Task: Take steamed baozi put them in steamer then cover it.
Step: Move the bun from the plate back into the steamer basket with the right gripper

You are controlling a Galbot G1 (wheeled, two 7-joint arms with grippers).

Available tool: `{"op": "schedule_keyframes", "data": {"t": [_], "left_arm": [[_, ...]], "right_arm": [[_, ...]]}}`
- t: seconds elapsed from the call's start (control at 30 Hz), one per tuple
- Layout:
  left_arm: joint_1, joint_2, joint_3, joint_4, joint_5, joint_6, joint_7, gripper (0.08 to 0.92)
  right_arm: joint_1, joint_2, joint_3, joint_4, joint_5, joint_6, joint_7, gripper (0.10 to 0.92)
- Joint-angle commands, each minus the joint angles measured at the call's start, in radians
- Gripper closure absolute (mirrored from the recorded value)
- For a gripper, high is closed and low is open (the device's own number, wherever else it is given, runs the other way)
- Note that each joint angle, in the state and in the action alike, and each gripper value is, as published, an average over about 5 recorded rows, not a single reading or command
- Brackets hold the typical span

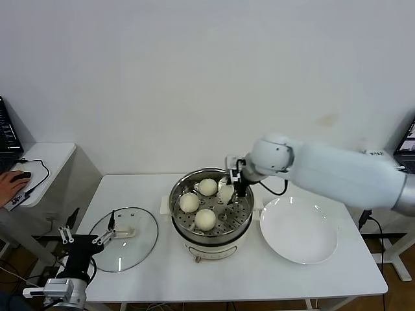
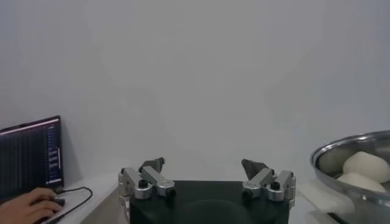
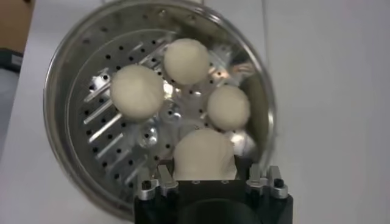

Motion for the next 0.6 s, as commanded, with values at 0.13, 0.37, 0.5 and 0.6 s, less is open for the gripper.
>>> {"op": "schedule_keyframes", "data": {"t": [0.13, 0.37, 0.5, 0.6], "left_arm": [[-0.002, -0.001, 0.002, 0.000, 0.000, -0.001, 0.000, 0.177], [0.000, -0.002, 0.002, 0.001, 0.000, -0.002, 0.000, 0.177], [0.000, -0.002, 0.002, 0.002, 0.001, -0.002, 0.000, 0.177], [0.000, -0.003, 0.002, 0.001, 0.001, -0.002, 0.000, 0.177]], "right_arm": [[-0.053, 0.068, -0.023, -0.043, -0.013, -0.039, 0.060, 0.397], [-0.059, 0.055, -0.018, -0.039, -0.034, -0.039, 0.058, 0.396], [-0.054, 0.036, -0.008, -0.020, -0.033, -0.039, 0.046, 0.350], [-0.031, 0.010, 0.008, 0.000, -0.032, -0.038, 0.029, 0.271]]}}
